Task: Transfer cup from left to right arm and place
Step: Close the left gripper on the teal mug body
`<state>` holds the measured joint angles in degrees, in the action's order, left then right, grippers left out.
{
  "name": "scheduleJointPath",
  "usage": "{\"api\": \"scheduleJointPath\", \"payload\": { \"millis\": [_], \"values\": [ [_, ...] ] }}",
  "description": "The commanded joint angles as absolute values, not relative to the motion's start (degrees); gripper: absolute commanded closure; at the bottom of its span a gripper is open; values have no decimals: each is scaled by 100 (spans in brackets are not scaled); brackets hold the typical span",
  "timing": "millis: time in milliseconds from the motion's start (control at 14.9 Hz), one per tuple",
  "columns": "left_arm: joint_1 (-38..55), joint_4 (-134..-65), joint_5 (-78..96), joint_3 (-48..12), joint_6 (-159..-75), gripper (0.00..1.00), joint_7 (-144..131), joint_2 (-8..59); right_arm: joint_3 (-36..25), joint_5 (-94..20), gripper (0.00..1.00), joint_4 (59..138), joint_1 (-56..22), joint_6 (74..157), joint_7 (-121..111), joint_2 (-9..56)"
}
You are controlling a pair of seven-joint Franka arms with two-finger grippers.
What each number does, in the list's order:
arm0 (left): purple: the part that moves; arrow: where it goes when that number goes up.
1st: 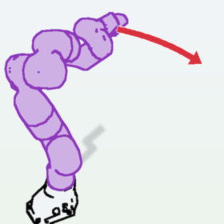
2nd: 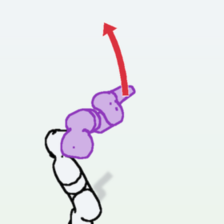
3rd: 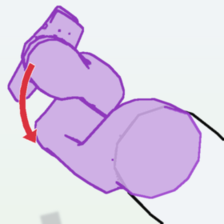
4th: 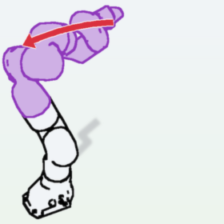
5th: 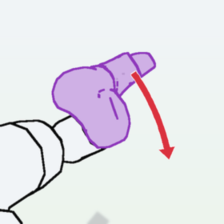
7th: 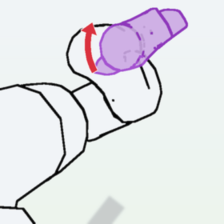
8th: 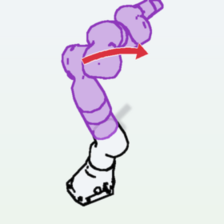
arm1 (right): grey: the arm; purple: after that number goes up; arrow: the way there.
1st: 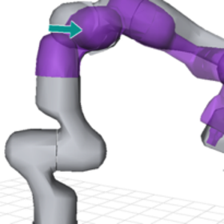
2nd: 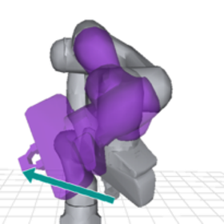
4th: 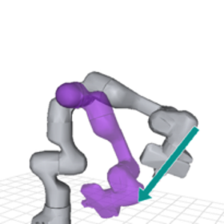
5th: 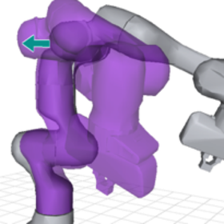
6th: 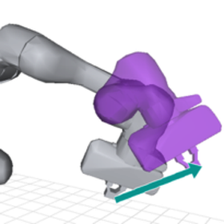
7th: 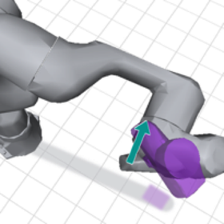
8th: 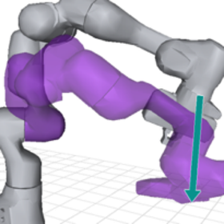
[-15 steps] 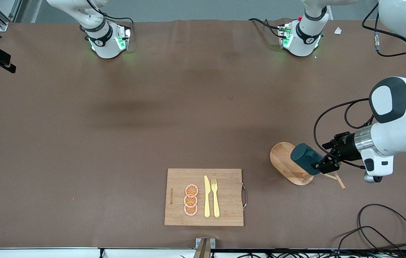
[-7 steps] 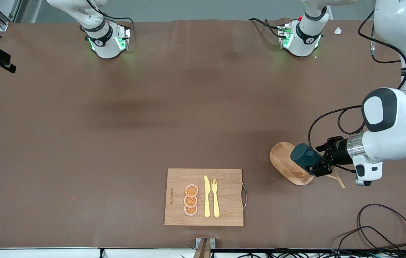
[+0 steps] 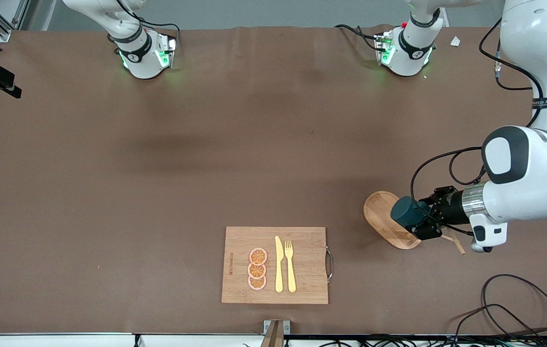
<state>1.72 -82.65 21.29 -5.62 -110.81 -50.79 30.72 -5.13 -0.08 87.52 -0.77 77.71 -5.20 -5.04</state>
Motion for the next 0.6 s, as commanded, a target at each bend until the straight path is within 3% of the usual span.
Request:
{"api": "scheduleJointPath", "payload": {
  "millis": [0,269,537],
  "values": [
    [185,-8156,2215,-554,-11109,0,-5177,3164,-527,44,0,8807,-114,7770,-589,-606],
    [185,-8156,2215,-554,-11109,2,-5177,3225,-527,44,0,8807,-106,7770,-589,-606],
    [167,-8156,2215,-554,-11092,30,-5185,3234,-536,44,0,8807,-105,7778,-589,-606]
  ]
}}
